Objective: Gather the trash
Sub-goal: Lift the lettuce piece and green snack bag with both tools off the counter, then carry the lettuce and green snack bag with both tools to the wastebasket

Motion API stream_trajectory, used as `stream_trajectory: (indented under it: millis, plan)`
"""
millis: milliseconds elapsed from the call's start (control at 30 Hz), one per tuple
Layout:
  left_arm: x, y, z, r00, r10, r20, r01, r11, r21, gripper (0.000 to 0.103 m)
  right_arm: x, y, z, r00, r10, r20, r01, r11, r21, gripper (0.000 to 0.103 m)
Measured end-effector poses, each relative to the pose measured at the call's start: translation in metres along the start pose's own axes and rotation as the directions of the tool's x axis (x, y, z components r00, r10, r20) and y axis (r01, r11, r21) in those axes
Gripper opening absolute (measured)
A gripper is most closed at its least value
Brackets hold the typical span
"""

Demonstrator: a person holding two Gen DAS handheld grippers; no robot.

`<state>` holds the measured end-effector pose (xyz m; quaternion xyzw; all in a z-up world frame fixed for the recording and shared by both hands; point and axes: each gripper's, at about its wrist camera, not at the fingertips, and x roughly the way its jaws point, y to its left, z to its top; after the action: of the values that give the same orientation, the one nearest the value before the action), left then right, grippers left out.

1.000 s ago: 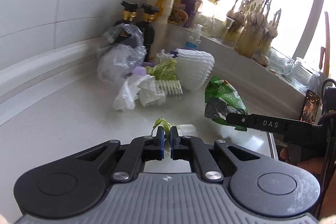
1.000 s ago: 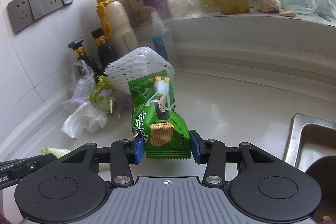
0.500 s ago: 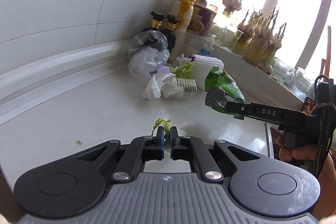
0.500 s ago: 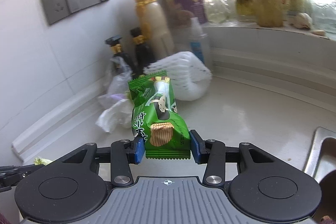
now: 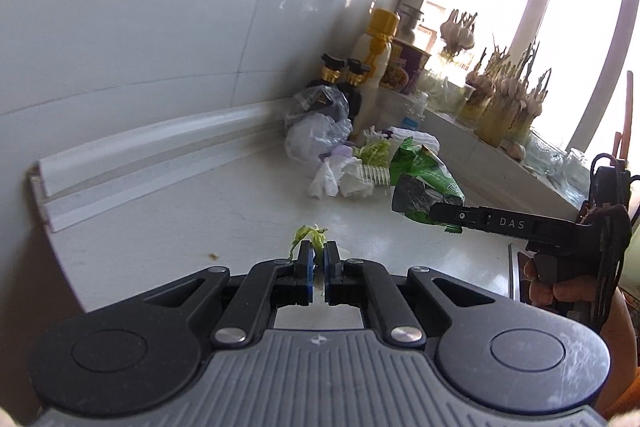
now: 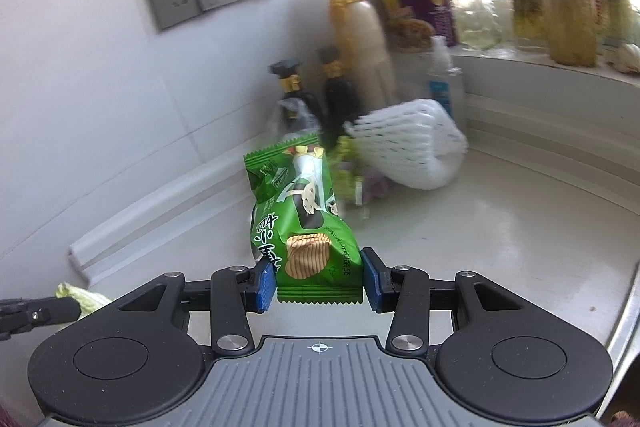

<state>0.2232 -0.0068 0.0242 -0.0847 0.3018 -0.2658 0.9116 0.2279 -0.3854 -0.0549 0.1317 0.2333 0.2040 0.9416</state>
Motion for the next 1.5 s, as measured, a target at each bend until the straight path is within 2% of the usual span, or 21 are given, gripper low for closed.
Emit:
stream_trajectory:
  millis: [433, 633, 867, 1067, 1267, 1500]
  plan:
    - [-0.050, 0.023, -0.014, 0.997, 0.054, 0.046, -0.052, 0.998, -0.026, 0.004, -0.004, 0.057, -0.001, 0.992, 0.122, -0.036, -0.126, 0.981, -0.150, 0.042]
    - [-0.074, 0.040, -0.032, 0.995, 0.084, 0.056, -0.080, 0.994, -0.071, 0.004, -0.006, 0.100, -0.007, 0.979, 0.185, -0.081, -0.200, 0.939, -0.278, 0.042]
    - [-0.099, 0.062, -0.061, 0.992, 0.108, 0.057, -0.098, 0.983, -0.153, 0.004, -0.007, 0.137, -0.018, 0.943, 0.300, -0.141, -0.331, 0.875, -0.353, 0.042]
    - [-0.114, 0.080, -0.082, 0.987, 0.144, 0.070, -0.124, 0.966, -0.229, 0.004, -0.007, 0.158, -0.027, 0.920, 0.346, -0.184, -0.392, 0.835, -0.387, 0.042]
    - [-0.122, 0.102, -0.110, 0.982, 0.176, 0.073, -0.144, 0.936, -0.321, 0.004, -0.009, 0.183, -0.040, 0.891, 0.390, -0.233, -0.454, 0.780, -0.431, 0.042]
    - [-0.122, 0.118, -0.145, 0.967, 0.246, 0.065, -0.201, 0.895, -0.398, 0.004, -0.005, 0.217, -0.060, 0.873, 0.389, -0.294, -0.488, 0.718, -0.497, 0.042]
